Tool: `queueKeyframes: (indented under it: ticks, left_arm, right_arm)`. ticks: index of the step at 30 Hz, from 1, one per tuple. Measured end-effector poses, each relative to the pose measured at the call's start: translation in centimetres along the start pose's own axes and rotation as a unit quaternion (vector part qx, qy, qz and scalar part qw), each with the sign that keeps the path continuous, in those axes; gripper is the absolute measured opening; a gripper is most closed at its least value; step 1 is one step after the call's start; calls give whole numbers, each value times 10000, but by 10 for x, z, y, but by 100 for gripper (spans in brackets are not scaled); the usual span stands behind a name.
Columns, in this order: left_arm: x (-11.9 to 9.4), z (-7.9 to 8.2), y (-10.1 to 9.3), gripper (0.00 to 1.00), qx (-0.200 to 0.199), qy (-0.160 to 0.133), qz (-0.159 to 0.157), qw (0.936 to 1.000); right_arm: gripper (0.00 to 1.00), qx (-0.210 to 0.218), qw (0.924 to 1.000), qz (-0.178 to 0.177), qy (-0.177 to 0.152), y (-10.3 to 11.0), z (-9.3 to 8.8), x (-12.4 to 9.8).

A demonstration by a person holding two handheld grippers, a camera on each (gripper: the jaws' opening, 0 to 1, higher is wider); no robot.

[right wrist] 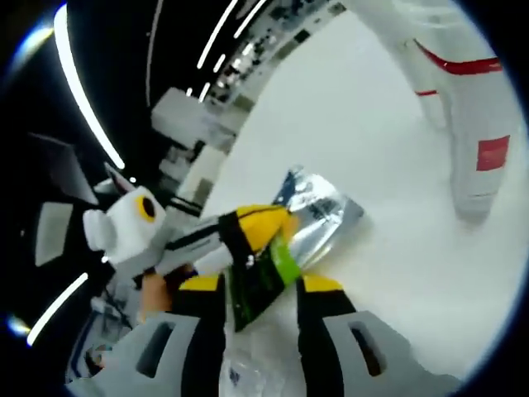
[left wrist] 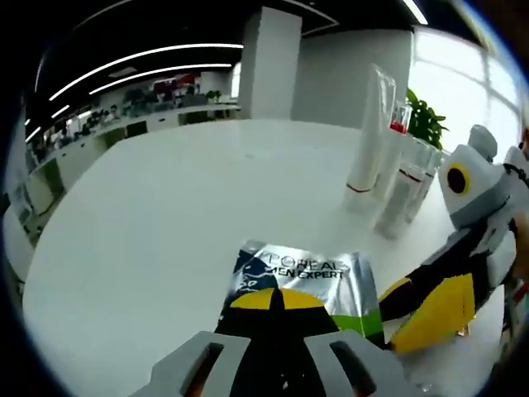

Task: Arrange the skincare products in the storage area until every visible bottle or jar stands upright without overlapping.

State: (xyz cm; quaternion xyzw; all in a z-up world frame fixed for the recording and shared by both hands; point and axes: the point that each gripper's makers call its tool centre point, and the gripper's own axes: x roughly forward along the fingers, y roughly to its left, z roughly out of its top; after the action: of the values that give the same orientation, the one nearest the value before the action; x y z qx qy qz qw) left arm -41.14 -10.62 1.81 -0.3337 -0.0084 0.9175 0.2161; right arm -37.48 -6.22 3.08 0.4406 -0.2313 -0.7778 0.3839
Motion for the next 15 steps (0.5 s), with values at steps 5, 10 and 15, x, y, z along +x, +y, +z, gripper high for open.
queueKeyframes:
  ticks: [5,10,15]
  left_arm:
    - [1,0,0,0,42,15,-1,10000]
    - [1,1,1,0,-5,11,-23,10000]
    - [2,4,2,0,-23,-123,-178,9998]
  right_arm:
    - [3,341,9993,-69,159,-7,-3,8]
    - [0,574,9979,-154,239,-9,-4,11]
    - [0,296,9991,-270,171,-9,8,10]
